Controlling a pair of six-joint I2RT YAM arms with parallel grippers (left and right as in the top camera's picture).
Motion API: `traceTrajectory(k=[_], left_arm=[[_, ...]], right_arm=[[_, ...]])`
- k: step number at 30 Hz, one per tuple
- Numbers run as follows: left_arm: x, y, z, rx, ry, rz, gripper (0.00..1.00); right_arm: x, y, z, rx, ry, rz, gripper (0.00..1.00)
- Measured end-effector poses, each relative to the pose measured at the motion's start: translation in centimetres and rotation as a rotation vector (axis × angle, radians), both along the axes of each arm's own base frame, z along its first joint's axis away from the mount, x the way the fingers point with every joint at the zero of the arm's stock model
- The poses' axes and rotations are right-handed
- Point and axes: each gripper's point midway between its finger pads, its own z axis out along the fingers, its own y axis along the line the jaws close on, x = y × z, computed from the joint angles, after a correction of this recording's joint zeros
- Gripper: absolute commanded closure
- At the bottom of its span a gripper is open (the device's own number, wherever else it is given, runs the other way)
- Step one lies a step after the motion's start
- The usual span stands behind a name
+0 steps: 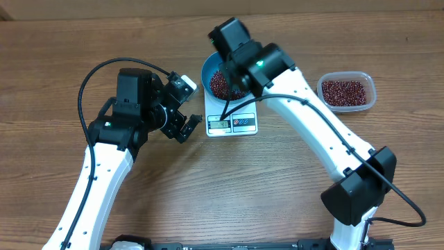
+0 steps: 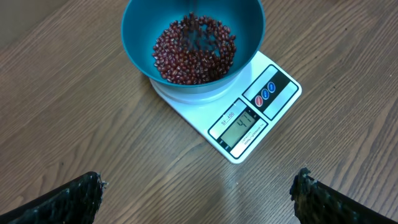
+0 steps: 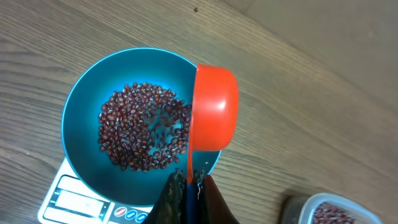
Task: Scoop item into bowl and weigh 150g on scale
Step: 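Tilt the scoop to pour beans into the teal bowl, then carry the empty scoop back to the bean tub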
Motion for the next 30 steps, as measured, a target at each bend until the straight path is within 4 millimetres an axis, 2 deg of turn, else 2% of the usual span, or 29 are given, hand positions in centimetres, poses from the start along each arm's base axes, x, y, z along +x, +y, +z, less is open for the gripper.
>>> traceTrajectory(k=[3,8,11,13,14,15,19,22,23,25,30], left_arm=[[0.0,0.0,0.0,0.0,0.0,0.0,0.0],[0.0,0.0,0.0,0.0,0.0,0.0,0.0],[0.0,0.0,0.0,0.0,0.0,0.0,0.0],[0.0,0.0,0.0,0.0,0.0,0.0,0.01],[0.0,0.0,0.0,0.0,0.0,0.0,0.0],[0.0,0.0,0.0,0.0,0.0,0.0,0.0],[0.0,0.0,0.0,0.0,0.0,0.0,0.0],[0.0,0.0,0.0,0.0,0.0,0.0,0.01],[0.0,0.0,0.0,0.0,0.0,0.0,0.0],[0.0,0.0,0.0,0.0,0.0,0.0,0.0],[0.0,0.0,0.0,0.0,0.0,0.0,0.0]], right_arm=[[0.0,-0.2,0.3,-0.045,-0.023,0.002,0.96],[0.0,-0.2,0.0,-0.002,0.003,0.0,0.96],[0.1,-1.0,-0.2,0.093,0.066,0.001,0.96],[0.3,-2.4,0.4,0.159,0.092,-0.013,0.96],[0.4,-4.3,1.7,0.236,0.108,-0.032,0.96],[0.4,-5.0,2.2,0.264,0.112,-0.041,0.96],[-0.2,-11.0,5.1,0.386,0.122,-0.132,0.96],[-0.9,-16.8,6.4,0.425,0.117,-0.25,0.96],[-1.1,-19.2,6.7,0.432,0.111,-0.3,0.96],[-1.6,-22.5,6.7,0.436,0.118,-0.371,0.96],[-3.0,-29.7,6.0,0.419,0.127,-0.511,0.96]])
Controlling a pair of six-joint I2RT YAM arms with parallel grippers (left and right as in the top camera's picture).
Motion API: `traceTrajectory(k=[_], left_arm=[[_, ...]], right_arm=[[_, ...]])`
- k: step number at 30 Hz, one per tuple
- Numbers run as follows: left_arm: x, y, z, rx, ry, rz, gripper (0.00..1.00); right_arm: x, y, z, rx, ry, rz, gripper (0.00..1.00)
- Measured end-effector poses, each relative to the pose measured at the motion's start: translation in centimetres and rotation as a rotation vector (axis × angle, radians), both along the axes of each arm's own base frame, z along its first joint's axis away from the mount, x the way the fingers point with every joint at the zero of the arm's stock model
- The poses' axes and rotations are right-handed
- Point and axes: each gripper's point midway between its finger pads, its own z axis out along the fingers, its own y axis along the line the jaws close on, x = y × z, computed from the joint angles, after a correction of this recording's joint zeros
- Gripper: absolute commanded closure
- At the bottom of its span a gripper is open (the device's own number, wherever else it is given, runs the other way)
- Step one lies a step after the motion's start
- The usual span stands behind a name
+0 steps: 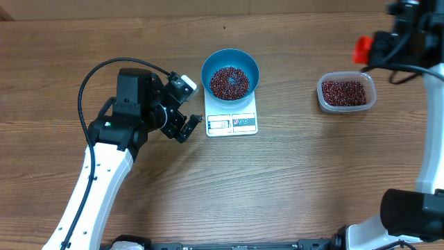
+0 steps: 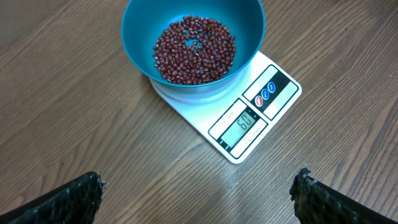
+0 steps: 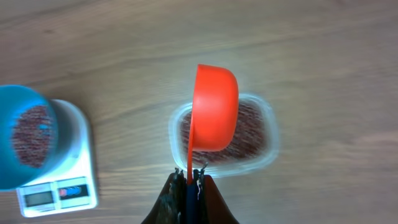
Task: Scoop item into bowl and weigh 150g on scale
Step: 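Carry the empty scoop back to the bean tub, then dip the red scoop into the beans and fill it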
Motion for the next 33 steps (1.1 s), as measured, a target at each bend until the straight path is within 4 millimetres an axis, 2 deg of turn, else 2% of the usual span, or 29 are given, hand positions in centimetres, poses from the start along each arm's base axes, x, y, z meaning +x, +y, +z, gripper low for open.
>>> traceTrajectory(k=[2,4,10,15,20,22,26,33], left_arm=[[0.0,0.0,0.0,0.0,0.0,0.0,0.0],[0.0,0.0,0.0,0.0,0.0,0.0,0.0],[0.0,0.0,0.0,0.0,0.0,0.0,0.0],[0.0,0.0,0.0,0.0,0.0,0.0,0.0],[0.0,0.0,0.0,0.0,0.0,0.0,0.0],[0.0,0.0,0.0,0.0,0.0,0.0,0.0],[0.0,0.0,0.0,0.0,0.0,0.0,0.0],[0.0,0.0,0.0,0.0,0.0,0.0,0.0]], right_arm=[[-0.7,-1.4,-0.8,-0.016,0.043,-0.007,0.96],[-1.0,-2.0,-2.7,-0.031,0.118,0.016,0.96],[-0.1,-3.8,-8.6,-0.099,0.298,0.053,0.96],[-0.3,-4.2,-11.2,-0.111,0.388,0.077,0.96],[0.4,-4.5,-15.0,-0.097,0.469,0.095,0.96],[0.6,-4.5,-15.9,-0.091,0.485,0.098,0.96],[0.7,-4.2,-16.1,-0.075,0.482,0.104,0.96],[1.4,-2.1,-16.8,0.042,0.454,0.164,0.96]])
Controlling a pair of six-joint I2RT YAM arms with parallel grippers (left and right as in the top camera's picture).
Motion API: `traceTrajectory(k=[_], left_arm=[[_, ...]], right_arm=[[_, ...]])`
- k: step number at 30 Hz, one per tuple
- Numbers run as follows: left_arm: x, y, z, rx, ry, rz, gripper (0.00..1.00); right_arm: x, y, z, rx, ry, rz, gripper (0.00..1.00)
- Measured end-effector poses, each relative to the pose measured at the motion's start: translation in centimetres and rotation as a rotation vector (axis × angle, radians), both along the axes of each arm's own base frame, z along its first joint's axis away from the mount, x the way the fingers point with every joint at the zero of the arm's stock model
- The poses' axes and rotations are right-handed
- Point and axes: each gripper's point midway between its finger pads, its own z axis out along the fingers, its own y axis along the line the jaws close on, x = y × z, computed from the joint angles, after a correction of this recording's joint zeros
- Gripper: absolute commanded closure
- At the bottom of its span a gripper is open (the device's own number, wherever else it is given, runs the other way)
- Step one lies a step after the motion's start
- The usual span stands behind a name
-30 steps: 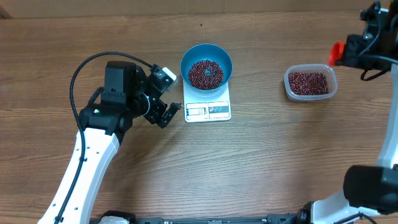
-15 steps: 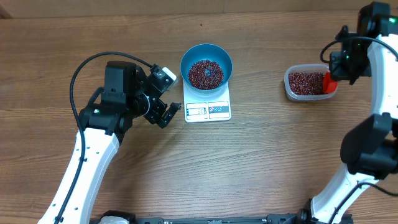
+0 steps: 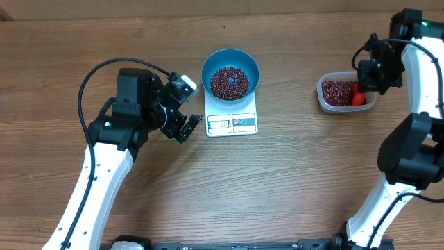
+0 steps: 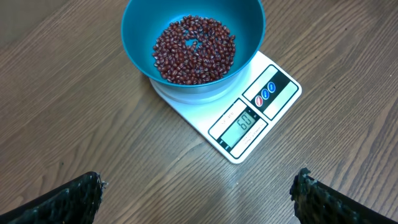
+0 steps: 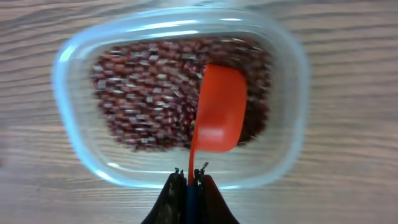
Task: Scoop item into bowl and weigh 150g on scale
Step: 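Dip the red scoop into the beans and fill it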
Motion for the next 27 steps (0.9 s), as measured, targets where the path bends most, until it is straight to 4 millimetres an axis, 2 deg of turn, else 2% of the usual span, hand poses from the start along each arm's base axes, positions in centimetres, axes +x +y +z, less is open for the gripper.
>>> traceTrajectory(k=[5,8,16,22,27], left_arm=[[0.0,0.0,0.0,0.0,0.0,0.0,0.0],[0.0,0.0,0.0,0.0,0.0,0.0,0.0],[0.0,0.0,0.0,0.0,0.0,0.0,0.0],[0.0,0.0,0.0,0.0,0.0,0.0,0.0],[0.0,0.0,0.0,0.0,0.0,0.0,0.0]], right_arm=[[0.3,2.0,-0.1,0.12,-0.015,0.036,0.96],[0.4,2.5,0.2,0.177,-0.033,0.036,0.96],[0.3,1.3,0.7,0.283,-0.068,-0.013,0.96],[-0.5,1.2,-1.0,0.374,-0.064,-0.044,0.96],[-1.1,0.5,-1.4,0.466,-0.077,-0.101,0.96]])
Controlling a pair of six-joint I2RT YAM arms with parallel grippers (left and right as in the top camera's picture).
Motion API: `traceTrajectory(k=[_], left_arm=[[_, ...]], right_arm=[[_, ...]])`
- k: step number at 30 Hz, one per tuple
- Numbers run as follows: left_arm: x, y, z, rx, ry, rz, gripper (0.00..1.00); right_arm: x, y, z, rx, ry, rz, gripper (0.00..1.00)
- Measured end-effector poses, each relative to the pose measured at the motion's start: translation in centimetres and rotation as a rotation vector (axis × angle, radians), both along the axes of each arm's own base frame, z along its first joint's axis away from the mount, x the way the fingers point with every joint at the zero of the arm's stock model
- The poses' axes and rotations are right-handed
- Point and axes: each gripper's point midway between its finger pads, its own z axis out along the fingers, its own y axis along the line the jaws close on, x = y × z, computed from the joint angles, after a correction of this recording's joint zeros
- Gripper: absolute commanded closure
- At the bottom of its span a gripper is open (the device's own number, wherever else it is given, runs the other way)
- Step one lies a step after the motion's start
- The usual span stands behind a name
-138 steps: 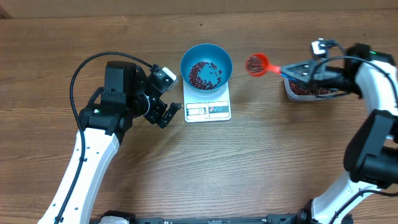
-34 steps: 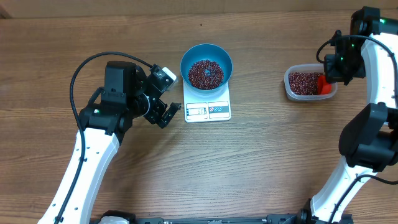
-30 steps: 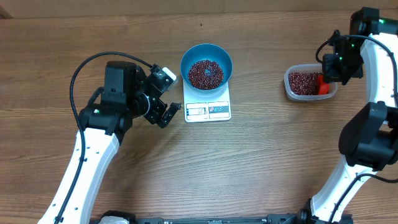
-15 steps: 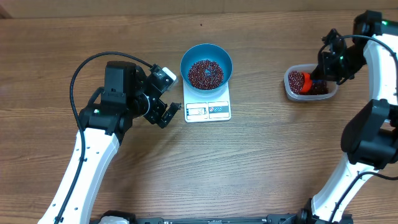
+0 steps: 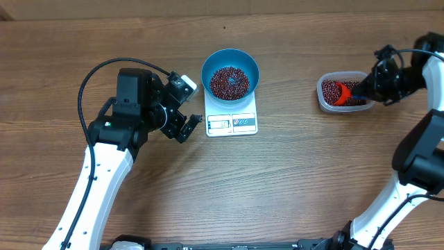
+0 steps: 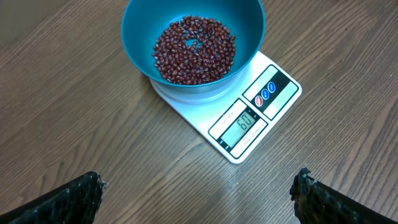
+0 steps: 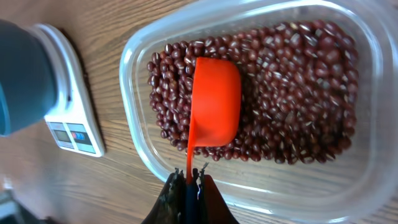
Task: Scoop item into bowl and weigh 150g on scale
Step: 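Dip the red scoop into the beans and fill it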
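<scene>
A blue bowl (image 5: 230, 72) holding red beans (image 6: 194, 50) stands on a white scale (image 5: 232, 122); its display (image 6: 241, 125) reads 61. My right gripper (image 7: 189, 177) is shut on the handle of an orange scoop (image 7: 214, 111), whose cup is turned on its side inside the clear tub (image 7: 148, 163) of red beans (image 7: 298, 93). In the overhead view the orange scoop (image 5: 336, 94) lies at the left part of the clear tub (image 5: 346, 76). My left gripper (image 6: 199, 193) is open over bare wood just in front of the scale, nothing between its fingers.
The wooden table (image 5: 277, 187) stretches all round. The left arm (image 5: 114, 149) sits left of the scale, the right arm (image 5: 423, 132) along the right edge. The tub stands well right of the scale.
The right wrist has turned, and the scoop's cup now lies further toward the tub's left side among the beans. The left gripper, bowl and scale reading are unchanged.
The scoop was tipped over the bowl, beans falling and the scale showing 41. Then the right gripper held it above the tub, the scale showing 61. Then the scoop was down in the tub's beans, where it remains now, shifted left.
</scene>
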Motion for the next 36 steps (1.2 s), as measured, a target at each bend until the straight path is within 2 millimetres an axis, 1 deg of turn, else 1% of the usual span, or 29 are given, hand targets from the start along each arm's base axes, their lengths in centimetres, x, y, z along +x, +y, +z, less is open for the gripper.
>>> traceTrajectory(k=[3,10,14,19,23,28,36], left_arm=[[0.0,0.0,0.0,0.0,0.0,0.0,0.0],[0.0,0.0,0.0,0.0,0.0,0.0,0.01],[0.0,0.0,0.0,0.0,0.0,0.0,0.0],[0.0,0.0,0.0,0.0,0.0,0.0,0.0],[0.0,0.0,0.0,0.0,0.0,0.0,0.0],[0.0,0.0,0.0,0.0,0.0,0.0,0.01],[0.0,0.0,0.0,0.0,0.0,0.0,0.0]], right_arm=[[-0.4,-0.8,0.3,0.063,-0.005,-0.049,0.96],[-0.7,-3.8,2.4,0.225,-0.079,-0.187,0.96],[-0.9,-4.7,3.1,0.277,-0.104,-0.228,0.96],[-0.9,-4.3,4.2,0.348,-0.129,-0.236,0.96],[-1.4,-3.7,5.5,0.429,-0.16,-0.226,0.96],[-1.7,-3.6,6.5,0.473,-0.198,-0.217,0.96],[-2.0,-2.3,8.8,0.583,-0.262,-0.193,0.96]])
